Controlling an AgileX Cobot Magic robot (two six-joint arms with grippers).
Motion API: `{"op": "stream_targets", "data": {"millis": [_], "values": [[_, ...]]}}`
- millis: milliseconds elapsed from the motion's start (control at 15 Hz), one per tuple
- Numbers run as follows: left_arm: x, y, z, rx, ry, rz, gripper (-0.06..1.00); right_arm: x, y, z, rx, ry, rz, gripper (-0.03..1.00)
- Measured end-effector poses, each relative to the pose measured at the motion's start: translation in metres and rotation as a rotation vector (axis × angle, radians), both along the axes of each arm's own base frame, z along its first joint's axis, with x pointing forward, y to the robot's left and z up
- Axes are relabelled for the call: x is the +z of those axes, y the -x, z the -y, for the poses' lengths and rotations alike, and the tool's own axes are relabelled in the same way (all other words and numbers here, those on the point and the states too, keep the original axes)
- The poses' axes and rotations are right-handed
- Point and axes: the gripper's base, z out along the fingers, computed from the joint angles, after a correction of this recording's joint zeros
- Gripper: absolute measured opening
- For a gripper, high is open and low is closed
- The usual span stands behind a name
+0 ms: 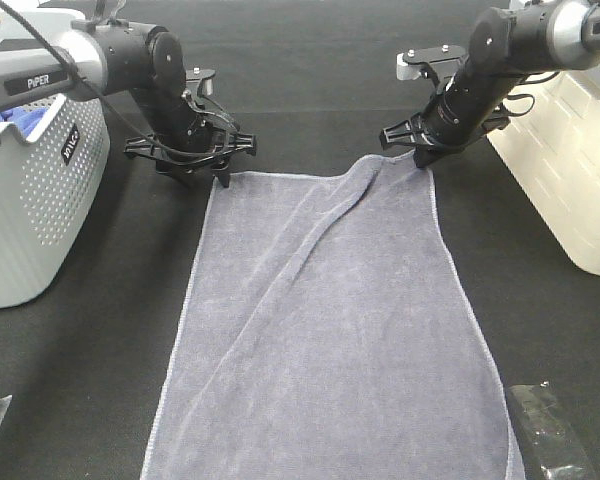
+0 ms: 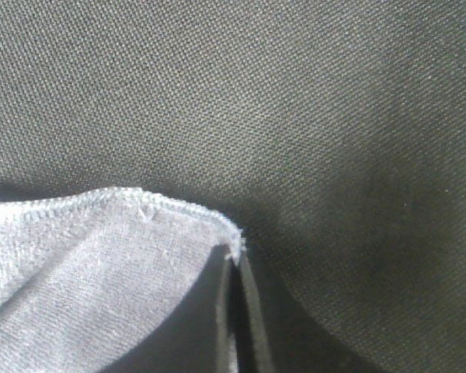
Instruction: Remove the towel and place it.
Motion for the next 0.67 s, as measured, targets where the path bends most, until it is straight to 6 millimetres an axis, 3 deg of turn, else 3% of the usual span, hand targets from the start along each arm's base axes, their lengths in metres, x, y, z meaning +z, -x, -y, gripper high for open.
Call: {"op": "stream_targets", "data": {"millis": [67,267,667], "values": [[-0.0017,-0.0004,-0.0014,0.001,-0.005,-0.001,0.44,0.0,0.0001,0.0,0.0,0.0,-0.001,0.0],[-0.0018,-0.0024,-0.0085,-0.002,-0.028,0.003,0.05,-0.0001,0.0,0.0002,0.002,0.004,0.0,0.0],[0.0079,-0.0055,-0.0083,-0.036,-0.032,0.033,0.0,0.0003,-0.0005,0.0028,0.024,0.045,0.01,0.0]]}}
